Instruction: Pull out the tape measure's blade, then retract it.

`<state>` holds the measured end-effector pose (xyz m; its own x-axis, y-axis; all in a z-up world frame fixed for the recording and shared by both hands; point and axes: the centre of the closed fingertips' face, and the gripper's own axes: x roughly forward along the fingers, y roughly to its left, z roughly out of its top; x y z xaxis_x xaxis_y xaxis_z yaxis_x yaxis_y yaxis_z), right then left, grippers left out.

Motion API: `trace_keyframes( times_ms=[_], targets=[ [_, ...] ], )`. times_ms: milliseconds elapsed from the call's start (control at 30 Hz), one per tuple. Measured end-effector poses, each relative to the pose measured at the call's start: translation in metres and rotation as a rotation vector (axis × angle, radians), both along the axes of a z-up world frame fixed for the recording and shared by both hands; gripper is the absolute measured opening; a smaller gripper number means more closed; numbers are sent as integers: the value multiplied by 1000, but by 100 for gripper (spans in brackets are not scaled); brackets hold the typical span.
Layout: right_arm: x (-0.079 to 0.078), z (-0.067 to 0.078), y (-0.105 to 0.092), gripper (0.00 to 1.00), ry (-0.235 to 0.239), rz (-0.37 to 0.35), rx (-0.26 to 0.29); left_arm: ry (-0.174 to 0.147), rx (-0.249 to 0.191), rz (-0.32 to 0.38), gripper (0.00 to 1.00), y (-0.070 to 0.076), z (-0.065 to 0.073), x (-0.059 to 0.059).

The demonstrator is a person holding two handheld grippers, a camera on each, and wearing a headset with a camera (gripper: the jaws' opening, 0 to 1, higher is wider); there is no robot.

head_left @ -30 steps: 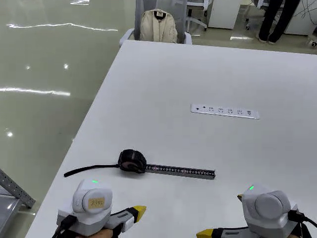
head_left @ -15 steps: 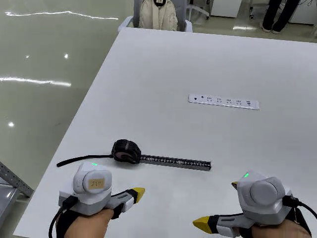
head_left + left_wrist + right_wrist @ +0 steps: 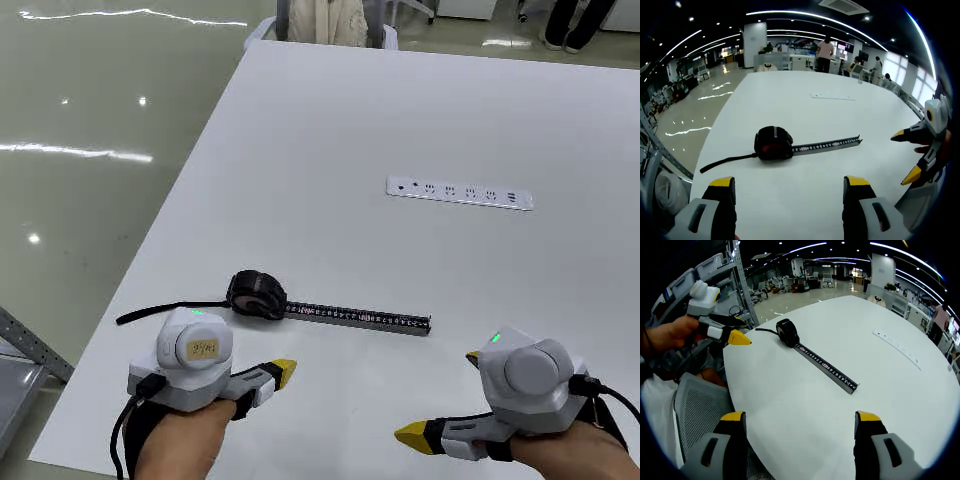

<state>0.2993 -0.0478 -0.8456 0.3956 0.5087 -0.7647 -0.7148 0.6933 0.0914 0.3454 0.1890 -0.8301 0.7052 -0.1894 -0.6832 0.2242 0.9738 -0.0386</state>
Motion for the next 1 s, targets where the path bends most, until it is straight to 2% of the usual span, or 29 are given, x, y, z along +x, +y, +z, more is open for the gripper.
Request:
trace_keyframes(
  times_ms=[133, 367, 667, 1000],
  targets=[
    [6, -5, -2, 89, -10, 40, -27, 3, 2, 0, 85, -2, -3, 7],
    [17, -10, -7, 88, -18, 77, -41, 8, -2, 7, 84, -6, -9, 17],
    [30, -15, -7, 85, -30, 127, -43, 25, 7, 10, 83, -9, -21, 25],
    [42, -26, -12, 81, -33, 192, -70, 22, 4, 29, 80, -9, -27, 41]
  ],
)
